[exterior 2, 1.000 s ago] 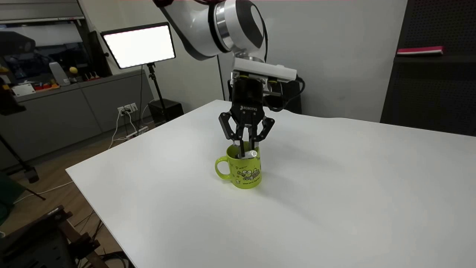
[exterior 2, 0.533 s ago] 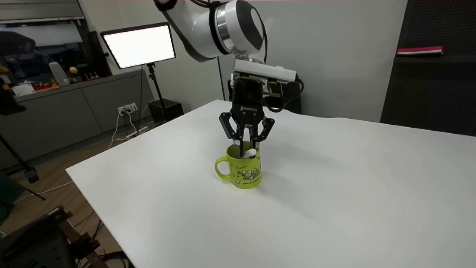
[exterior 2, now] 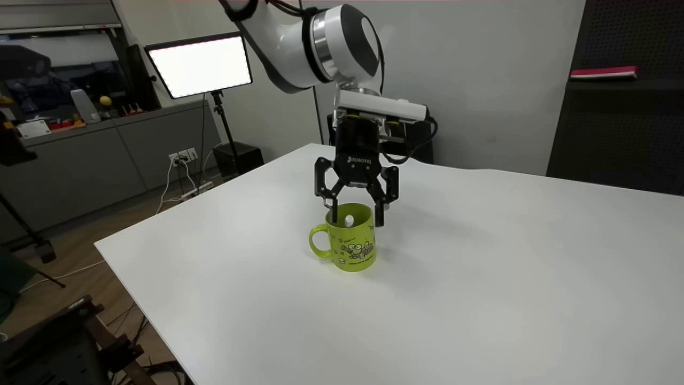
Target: Put the marker inside the mug.
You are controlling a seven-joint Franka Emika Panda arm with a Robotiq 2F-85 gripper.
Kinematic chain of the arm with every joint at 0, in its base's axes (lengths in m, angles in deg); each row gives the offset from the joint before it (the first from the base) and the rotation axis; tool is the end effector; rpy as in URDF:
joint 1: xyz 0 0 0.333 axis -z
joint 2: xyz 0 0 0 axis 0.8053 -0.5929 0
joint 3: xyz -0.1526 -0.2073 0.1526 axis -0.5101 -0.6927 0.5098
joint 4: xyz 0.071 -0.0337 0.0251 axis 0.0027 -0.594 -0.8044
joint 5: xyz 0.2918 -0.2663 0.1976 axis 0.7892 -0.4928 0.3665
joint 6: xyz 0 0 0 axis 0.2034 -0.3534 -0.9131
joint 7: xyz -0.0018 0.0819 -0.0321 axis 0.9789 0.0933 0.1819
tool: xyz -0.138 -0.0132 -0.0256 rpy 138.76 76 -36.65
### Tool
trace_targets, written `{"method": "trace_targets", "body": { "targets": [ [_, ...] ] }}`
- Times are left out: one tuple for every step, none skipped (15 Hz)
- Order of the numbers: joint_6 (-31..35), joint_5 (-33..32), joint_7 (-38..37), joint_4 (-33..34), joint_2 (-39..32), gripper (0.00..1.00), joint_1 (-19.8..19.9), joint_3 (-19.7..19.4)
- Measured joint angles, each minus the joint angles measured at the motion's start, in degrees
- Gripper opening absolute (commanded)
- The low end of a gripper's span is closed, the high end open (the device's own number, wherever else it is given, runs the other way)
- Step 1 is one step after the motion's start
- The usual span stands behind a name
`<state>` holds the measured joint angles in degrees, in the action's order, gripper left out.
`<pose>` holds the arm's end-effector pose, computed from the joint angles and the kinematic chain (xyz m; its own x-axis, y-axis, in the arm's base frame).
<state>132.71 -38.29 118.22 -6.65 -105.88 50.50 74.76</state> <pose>0.6139 0.0495 0.0642 0.3337 0.7272 -0.5999 0.7481 -0.5915 -0.3008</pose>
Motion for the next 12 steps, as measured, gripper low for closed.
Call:
{"method": "trace_targets", "body": {
  "targets": [
    [1.45, -0.47, -0.31, -0.08, 0.16, 1.0, 0.0, -0.05],
    [3.95, -1.51, -1.06, -0.33, 0.51, 1.0, 0.0, -0.14],
    [6.74, -2.57, -1.87, -0.79, 1.01, 1.0, 0.0, -0.25],
    [9.6, -3.55, -2.76, -1.56, 1.82, 1.0, 0.0, -0.43],
    [12.41, -4.4, -3.67, -2.66, 2.82, 1.0, 0.0, -0.66],
    [14.87, -4.81, -4.44, -3.94, 3.98, 1.0, 0.01, -0.92],
    [17.15, -5.04, -5.07, -5.39, 5.29, 1.0, 0.04, -1.19],
    [19.21, -5.07, -5.8, -6.96, 6.72, 1.0, 0.09, -1.5],
    [20.92, -5.04, -6.78, -8.49, 8.12, 1.0, 0.2, -1.75],
    [22.3, -4.74, -7.99, -10.03, 9.54, 1.0, 0.42, -1.95],
    [23.68, -4.3, -9.33, -11.54, 10.9, 1.0, 0.68, -2.14],
    [25.36, -3.69, -10.95, -13.12, 12.23, 1.0, 1.03, -2.27]
  ]
}}
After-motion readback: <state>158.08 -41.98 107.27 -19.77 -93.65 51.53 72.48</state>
